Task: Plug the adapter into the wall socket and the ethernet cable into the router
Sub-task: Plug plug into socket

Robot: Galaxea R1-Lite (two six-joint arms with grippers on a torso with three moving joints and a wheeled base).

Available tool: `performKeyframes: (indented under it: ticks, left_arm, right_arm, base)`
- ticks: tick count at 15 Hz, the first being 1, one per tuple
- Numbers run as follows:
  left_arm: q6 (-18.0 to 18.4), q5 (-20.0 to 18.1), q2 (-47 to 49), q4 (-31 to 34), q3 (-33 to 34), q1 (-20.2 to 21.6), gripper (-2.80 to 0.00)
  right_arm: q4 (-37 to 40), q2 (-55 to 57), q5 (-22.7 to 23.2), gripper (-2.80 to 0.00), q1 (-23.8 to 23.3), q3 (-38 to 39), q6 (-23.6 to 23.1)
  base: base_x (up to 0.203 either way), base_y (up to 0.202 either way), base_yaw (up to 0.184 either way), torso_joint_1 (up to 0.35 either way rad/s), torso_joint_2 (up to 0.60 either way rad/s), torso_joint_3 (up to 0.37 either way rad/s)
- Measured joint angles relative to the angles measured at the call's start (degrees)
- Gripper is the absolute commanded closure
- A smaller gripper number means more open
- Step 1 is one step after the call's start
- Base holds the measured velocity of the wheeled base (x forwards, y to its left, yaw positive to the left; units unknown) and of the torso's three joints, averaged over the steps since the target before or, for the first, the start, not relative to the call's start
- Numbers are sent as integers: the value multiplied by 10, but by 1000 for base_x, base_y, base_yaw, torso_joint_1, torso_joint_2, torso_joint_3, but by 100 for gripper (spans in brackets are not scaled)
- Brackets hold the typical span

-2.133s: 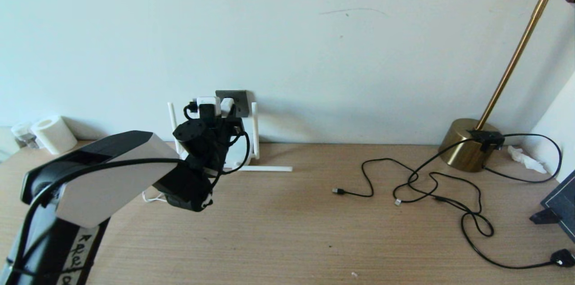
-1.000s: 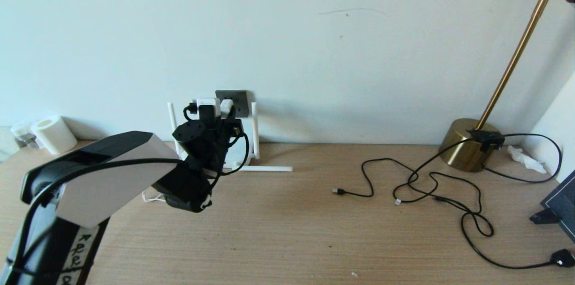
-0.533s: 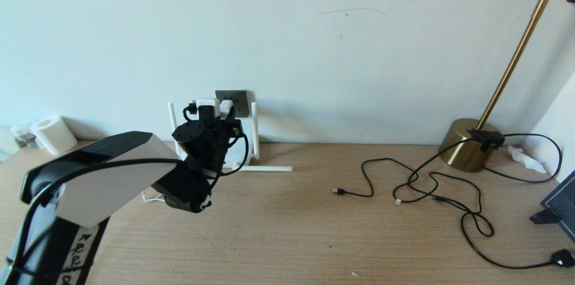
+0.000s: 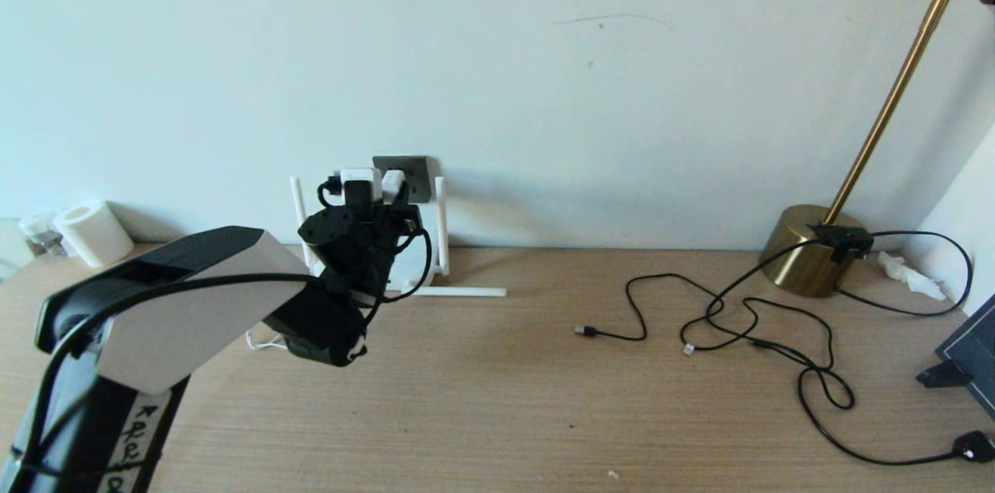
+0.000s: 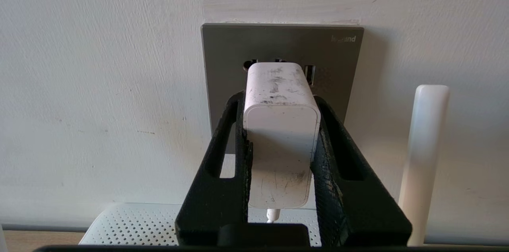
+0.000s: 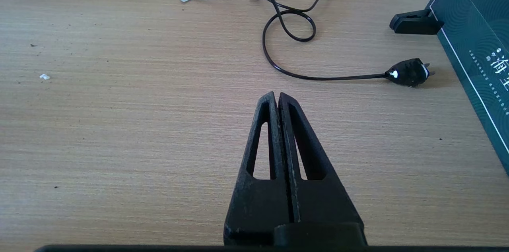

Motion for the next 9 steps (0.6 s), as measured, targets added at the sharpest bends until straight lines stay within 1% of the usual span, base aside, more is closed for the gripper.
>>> performKeyframes:
  ticks: [9]
  left_arm:
    - [0,0,-6,7,6,0,0]
  right_arm:
    - [0,0,0,0,0,0,-1]
  base:
    - [0,0,0,0,0,0]
